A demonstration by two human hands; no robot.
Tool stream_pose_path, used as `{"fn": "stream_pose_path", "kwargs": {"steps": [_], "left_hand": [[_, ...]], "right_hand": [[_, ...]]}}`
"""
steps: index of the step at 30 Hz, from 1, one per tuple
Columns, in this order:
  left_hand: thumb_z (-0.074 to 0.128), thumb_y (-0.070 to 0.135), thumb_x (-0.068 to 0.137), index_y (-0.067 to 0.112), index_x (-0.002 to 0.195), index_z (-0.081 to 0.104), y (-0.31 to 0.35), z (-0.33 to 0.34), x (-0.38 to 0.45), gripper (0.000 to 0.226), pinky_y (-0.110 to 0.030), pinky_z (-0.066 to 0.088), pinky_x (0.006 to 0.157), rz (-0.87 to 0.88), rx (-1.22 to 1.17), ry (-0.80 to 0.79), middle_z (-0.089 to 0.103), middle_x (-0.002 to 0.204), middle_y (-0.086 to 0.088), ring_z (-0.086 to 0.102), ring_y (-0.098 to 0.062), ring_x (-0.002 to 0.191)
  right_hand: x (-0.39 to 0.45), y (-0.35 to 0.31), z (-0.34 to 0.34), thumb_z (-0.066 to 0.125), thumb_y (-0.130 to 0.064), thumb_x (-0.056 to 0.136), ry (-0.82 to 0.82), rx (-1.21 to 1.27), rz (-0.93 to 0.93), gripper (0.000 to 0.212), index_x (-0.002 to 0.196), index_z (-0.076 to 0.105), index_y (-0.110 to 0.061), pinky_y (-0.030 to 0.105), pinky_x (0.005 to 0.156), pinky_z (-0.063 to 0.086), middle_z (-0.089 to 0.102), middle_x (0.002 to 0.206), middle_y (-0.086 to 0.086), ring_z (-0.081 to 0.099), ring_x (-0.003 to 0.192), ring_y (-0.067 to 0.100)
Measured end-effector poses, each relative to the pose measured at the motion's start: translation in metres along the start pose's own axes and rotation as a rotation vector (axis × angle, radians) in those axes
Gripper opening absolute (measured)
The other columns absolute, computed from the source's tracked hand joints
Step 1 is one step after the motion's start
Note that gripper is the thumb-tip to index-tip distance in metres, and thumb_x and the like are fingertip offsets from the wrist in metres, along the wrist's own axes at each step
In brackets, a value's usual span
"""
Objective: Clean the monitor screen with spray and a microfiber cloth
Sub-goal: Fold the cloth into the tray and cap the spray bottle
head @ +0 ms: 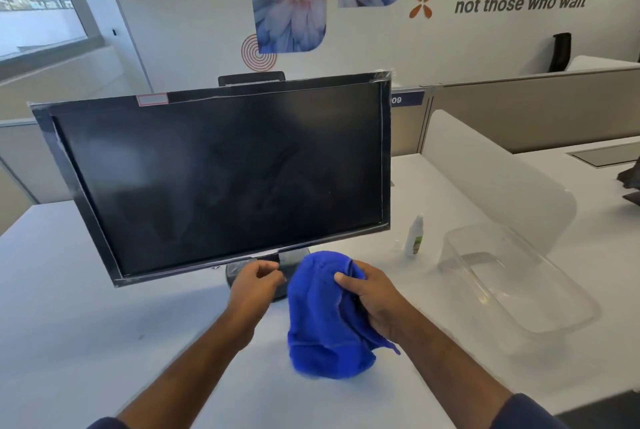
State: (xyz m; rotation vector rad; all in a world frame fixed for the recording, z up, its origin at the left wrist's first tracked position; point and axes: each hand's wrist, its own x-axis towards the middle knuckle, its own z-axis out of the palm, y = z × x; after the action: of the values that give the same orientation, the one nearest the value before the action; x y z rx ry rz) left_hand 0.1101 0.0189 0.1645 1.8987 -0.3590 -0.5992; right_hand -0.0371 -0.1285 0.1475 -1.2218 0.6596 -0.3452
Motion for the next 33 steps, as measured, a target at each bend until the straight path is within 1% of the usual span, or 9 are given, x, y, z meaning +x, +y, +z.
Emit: {"fn": "stream_pose_path", "kwargs": {"steps": [4, 6, 9, 12, 16, 19, 25, 29, 33], "left_hand": [[0.074, 0.045, 0.085, 0.031, 0.111, 0.059, 0.023, 0.028, -0.019, 0.033, -0.028, 0.059, 0.069, 0.035, -0.056, -0.268, 0.069, 0.105, 0.001, 0.073, -0.022, 0.087], [0.076, 0.055, 0.078, 0.032, 0.114, 0.058, 0.031, 0.038, -0.023, 0.046, -0.029, 0.060, 0.068, 0.036, -0.049, -0.283, 0.071, 0.104, 0.000, 0.073, -0.025, 0.087], [0.080, 0.044, 0.079, 0.029, 0.102, 0.064, 0.034, 0.043, -0.022, 0.032, -0.028, 0.060, 0.061, 0.086, 0.004, -0.163, 0.074, 0.089, 0.000, 0.070, -0.017, 0.069], [0.068, 0.018, 0.090, 0.024, 0.089, 0.071, 0.034, 0.042, -0.020, 0.007, -0.034, 0.063, 0.064, 0.106, 0.076, -0.125, 0.074, 0.079, -0.002, 0.070, -0.016, 0.064], [0.054, 0.001, 0.089, 0.018, 0.082, 0.075, 0.040, 0.029, -0.015, 0.029, -0.035, 0.063, 0.062, 0.078, 0.075, -0.099, 0.075, 0.071, -0.004, 0.073, -0.021, 0.066], [0.053, -0.002, 0.085, 0.019, 0.079, 0.078, 0.046, 0.018, -0.011, 0.033, -0.035, 0.063, 0.062, 0.109, 0.074, -0.059, 0.076, 0.072, -0.003, 0.073, -0.022, 0.068], [0.056, 0.001, 0.089, 0.021, 0.081, 0.079, 0.058, 0.018, -0.014, 0.032, -0.034, 0.062, 0.064, 0.172, 0.037, -0.014, 0.077, 0.076, 0.001, 0.074, -0.019, 0.074], [0.057, -0.002, 0.091, 0.014, 0.088, 0.078, 0.070, 0.034, -0.022, 0.026, -0.023, 0.056, 0.057, 0.186, -0.063, -0.084, 0.077, 0.077, -0.003, 0.074, -0.017, 0.070], [0.057, 0.000, 0.094, 0.008, 0.095, 0.076, 0.083, 0.052, -0.031, 0.020, -0.024, 0.058, 0.061, 0.202, -0.183, -0.200, 0.077, 0.080, -0.011, 0.075, -0.020, 0.073]], "right_hand": [[-0.008, -0.008, 0.004, 0.063, -0.013, 0.094, -0.068, -0.260, -0.056, 0.021, 0.112, 0.069, -0.023, 0.033, 0.088, 0.058, 0.074, 0.105, 0.002, 0.071, 0.098, 0.021], [-0.013, -0.013, 0.004, 0.059, -0.015, 0.097, -0.132, -0.378, -0.082, 0.024, 0.114, 0.068, -0.031, 0.028, 0.087, 0.058, 0.074, 0.103, -0.007, 0.070, 0.099, 0.017], [-0.015, -0.019, 0.000, 0.050, -0.015, 0.101, -0.197, -0.412, -0.075, 0.027, 0.120, 0.066, -0.027, 0.033, 0.095, 0.055, 0.072, 0.110, -0.003, 0.068, 0.105, 0.019], [-0.016, -0.022, -0.008, 0.046, -0.012, 0.102, -0.212, -0.379, -0.060, 0.030, 0.120, 0.068, -0.022, 0.031, 0.093, 0.054, 0.071, 0.112, 0.003, 0.067, 0.105, 0.018], [-0.009, -0.029, -0.022, 0.044, -0.002, 0.098, 0.000, -0.333, -0.071, 0.031, 0.100, 0.073, -0.015, 0.029, 0.075, 0.056, 0.073, 0.096, 0.010, 0.066, 0.088, 0.019], [0.001, -0.042, -0.036, 0.050, -0.003, 0.095, 0.250, -0.332, -0.108, 0.029, 0.081, 0.070, -0.018, 0.040, 0.081, 0.058, 0.072, 0.090, 0.012, 0.065, 0.084, 0.022], [0.010, -0.071, -0.045, 0.062, -0.013, 0.091, 0.491, -0.375, -0.291, 0.024, 0.072, 0.069, -0.027, 0.016, 0.065, 0.048, 0.069, 0.074, -0.009, 0.064, 0.074, 0.007], [0.005, -0.076, -0.025, 0.061, -0.015, 0.093, 0.407, -0.445, -0.366, 0.019, 0.079, 0.074, -0.020, 0.017, 0.065, 0.050, 0.070, 0.073, -0.006, 0.062, 0.069, 0.007], [-0.004, -0.077, -0.002, 0.060, -0.025, 0.096, 0.080, -0.438, -0.358, 0.023, 0.079, 0.073, -0.029, 0.013, 0.060, 0.049, 0.069, 0.067, -0.012, 0.064, 0.064, 0.001]]}}
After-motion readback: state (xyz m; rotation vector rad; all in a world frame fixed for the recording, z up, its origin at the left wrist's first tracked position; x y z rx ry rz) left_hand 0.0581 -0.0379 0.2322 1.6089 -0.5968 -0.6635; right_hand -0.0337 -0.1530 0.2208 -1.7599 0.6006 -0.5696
